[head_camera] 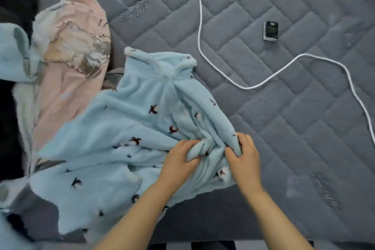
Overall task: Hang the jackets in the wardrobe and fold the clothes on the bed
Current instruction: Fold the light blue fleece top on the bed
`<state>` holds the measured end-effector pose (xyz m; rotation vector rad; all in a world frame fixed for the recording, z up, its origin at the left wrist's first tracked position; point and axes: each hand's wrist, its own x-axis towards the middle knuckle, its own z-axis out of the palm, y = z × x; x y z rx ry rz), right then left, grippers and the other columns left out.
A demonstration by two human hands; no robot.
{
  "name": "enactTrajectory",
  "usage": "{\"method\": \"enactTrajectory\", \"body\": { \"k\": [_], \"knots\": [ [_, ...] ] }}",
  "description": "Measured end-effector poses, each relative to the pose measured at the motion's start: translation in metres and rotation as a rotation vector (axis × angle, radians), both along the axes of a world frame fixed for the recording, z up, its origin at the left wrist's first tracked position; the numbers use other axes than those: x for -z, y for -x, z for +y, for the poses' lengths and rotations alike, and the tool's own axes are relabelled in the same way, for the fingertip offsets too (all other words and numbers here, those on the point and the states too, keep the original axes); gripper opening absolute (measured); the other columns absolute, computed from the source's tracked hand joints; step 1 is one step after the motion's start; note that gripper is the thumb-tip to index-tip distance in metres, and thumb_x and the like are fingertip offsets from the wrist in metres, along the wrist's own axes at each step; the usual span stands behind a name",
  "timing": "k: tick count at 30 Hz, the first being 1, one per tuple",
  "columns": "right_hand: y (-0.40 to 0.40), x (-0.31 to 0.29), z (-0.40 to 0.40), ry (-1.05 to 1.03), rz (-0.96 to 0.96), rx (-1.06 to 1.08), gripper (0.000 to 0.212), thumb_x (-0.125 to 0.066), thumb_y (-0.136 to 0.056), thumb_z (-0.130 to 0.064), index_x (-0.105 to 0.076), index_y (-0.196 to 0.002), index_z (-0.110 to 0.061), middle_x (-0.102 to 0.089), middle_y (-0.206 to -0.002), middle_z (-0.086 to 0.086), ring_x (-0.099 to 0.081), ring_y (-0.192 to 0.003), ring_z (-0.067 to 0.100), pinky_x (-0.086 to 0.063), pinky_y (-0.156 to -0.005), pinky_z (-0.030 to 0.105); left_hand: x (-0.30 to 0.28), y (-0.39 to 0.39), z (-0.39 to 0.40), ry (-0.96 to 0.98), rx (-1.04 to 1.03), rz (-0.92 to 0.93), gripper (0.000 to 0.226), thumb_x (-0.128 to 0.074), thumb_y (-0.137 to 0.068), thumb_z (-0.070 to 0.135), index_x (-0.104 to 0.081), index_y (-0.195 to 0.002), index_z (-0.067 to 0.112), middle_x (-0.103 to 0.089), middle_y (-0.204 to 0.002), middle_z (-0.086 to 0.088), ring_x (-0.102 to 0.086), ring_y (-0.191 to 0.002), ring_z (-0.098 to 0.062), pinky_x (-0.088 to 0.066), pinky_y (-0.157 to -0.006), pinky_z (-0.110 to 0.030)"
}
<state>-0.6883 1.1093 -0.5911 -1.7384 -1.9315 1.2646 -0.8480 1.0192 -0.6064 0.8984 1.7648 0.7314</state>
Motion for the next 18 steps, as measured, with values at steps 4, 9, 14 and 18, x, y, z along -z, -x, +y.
{"method": "enactTrajectory", "body": {
  "k": [4,9,14,18],
  "knots": [
    [-0.067,0.014,0.036,0.452,-0.215,-0.284,0.021,-0.069,-0.085,-0.022,-0.063,-0.105,-0.020,-0.056,-0.107,0.004,-0.055,-0.102,0.018,-0.042,-0.075,0.020,-0.001,-0.040,0.022,0.153,0.240,-0.039,0.037,-0.061,-0.092,0.042,-0.054,-0.128,0.037,-0.053,-0.119,0.024,-0.050,-0.109,0.004,-0.042,-0.094,-0.022],
    [-0.051,0.025,0.091,0.300,-0.081,-0.155,0.051,-0.064,-0.090,-0.040,-0.054,-0.134,-0.018,-0.046,-0.127,-0.006,-0.045,-0.124,0.013,-0.038,-0.103,0.032,-0.011,0.020,0.065,0.027,-0.260,0.269,0.016,-0.060,-0.094,0.033,-0.065,-0.108,0.026,-0.068,-0.100,0.009,-0.064,-0.092,-0.007,-0.048,-0.077,-0.026],
    [0.034,0.059,0.136,0.330,0.045,-0.154,0.030,-0.048,-0.099,-0.028,-0.058,-0.125,-0.017,-0.048,-0.125,0.003,-0.049,-0.112,0.015,-0.037,-0.095,0.026,0.007,0.079,0.090,0.262,-0.483,0.561,0.065,-0.069,-0.087,0.040,-0.041,-0.140,0.013,-0.040,-0.138,-0.013,-0.039,-0.128,-0.031,-0.035,-0.104,-0.044],
    [0.072,0.083,0.146,0.532,0.101,-0.050,0.019,-0.057,-0.092,-0.032,-0.056,-0.109,-0.023,-0.044,-0.123,-0.002,-0.051,-0.107,0.017,-0.045,-0.094,0.032,0.020,0.085,0.087,0.383,-0.517,0.555,0.065,-0.066,-0.084,0.055,-0.046,-0.129,0.011,-0.032,-0.140,-0.012,-0.028,-0.134,-0.032,-0.027,-0.108,-0.045]
  ]
}}
